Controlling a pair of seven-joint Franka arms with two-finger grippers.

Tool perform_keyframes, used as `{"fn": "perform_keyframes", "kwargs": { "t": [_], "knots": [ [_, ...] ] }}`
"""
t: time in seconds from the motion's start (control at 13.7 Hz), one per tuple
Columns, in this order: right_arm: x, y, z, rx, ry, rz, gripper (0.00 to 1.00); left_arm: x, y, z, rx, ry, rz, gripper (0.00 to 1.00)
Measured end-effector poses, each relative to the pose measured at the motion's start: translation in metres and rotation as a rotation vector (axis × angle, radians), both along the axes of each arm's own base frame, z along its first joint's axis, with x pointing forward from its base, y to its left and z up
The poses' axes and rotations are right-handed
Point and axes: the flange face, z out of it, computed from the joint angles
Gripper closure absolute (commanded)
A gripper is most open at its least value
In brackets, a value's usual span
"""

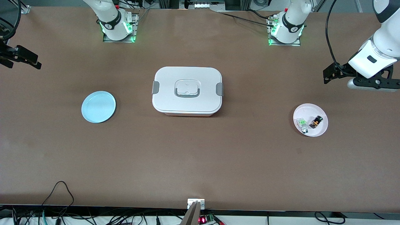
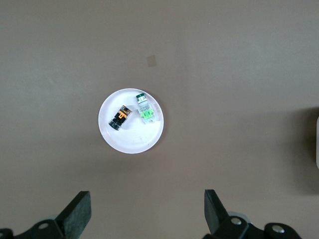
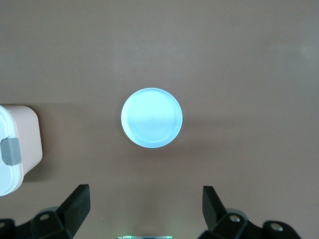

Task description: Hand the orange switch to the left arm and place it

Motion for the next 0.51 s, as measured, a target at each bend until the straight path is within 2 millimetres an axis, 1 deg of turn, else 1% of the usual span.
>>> {"fn": "perform_keyframes", "kwargs": {
  "t": [0.51],
  "knots": [
    [-0.0002,0.0002,-0.0001,0.000,0.002,0.000,0.00,0.0000,0.0031,-0.0002,0.000,0.002,0.006,0.00]
  ]
}}
